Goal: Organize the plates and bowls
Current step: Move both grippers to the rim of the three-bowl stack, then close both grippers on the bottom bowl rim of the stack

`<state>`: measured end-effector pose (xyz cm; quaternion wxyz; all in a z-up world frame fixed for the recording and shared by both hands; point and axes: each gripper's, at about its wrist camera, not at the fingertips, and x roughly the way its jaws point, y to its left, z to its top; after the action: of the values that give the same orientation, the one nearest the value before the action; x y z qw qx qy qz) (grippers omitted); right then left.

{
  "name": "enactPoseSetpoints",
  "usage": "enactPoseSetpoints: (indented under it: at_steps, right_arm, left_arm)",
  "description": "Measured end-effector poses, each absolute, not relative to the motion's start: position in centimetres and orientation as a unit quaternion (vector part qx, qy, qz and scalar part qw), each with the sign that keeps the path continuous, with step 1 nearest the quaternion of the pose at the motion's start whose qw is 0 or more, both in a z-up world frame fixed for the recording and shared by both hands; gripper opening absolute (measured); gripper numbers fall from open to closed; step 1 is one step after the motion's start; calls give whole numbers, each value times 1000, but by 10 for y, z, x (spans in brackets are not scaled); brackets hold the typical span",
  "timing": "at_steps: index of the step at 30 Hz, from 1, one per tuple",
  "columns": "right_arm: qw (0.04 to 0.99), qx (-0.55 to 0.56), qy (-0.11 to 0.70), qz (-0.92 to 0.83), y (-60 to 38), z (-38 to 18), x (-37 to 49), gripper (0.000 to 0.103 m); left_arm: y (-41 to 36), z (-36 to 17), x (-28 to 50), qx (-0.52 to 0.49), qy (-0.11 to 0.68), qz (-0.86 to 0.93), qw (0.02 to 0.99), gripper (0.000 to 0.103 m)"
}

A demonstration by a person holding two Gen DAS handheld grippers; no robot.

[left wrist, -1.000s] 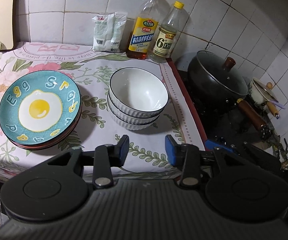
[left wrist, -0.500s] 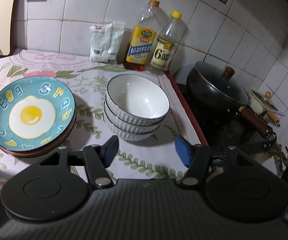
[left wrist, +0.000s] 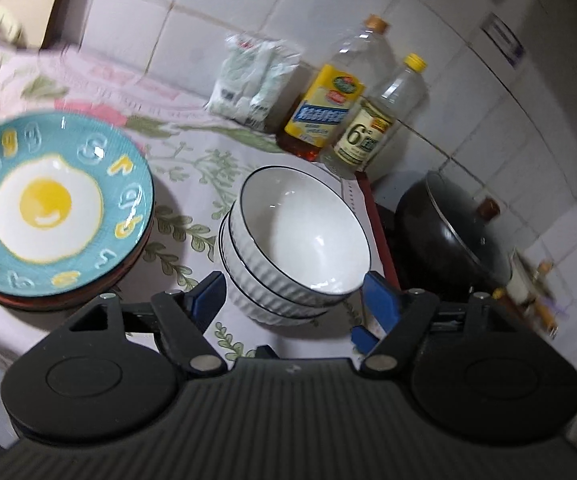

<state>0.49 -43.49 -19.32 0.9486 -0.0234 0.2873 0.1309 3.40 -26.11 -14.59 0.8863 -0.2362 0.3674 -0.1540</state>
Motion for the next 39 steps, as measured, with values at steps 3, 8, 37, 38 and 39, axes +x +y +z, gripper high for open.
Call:
enactPoseSetpoints:
  at_steps: [3, 8, 37, 38, 39]
  right_arm:
    - [949, -21, 286, 132, -433, -199, 15, 97]
    - [948, -7, 287, 135, -430, -208, 32, 98]
    - [932, -19, 312, 180, -418, -217, 75, 103]
    - [932, -20, 312, 181, -418, -218, 75, 103]
    - [932, -21, 312, 183, -418, -218, 75, 103]
  left_arm:
    - [-254, -157, 47, -267, 384, -150, 871, 75]
    - [-252, -172, 65, -272, 405, -147, 861, 73]
    - [-255, -198, 110, -224, 442, -142, 857, 41]
    - [-256, -198, 110, -219, 444, -141, 857, 40]
    - [-258, -198, 111, -214, 444, -141, 859, 40]
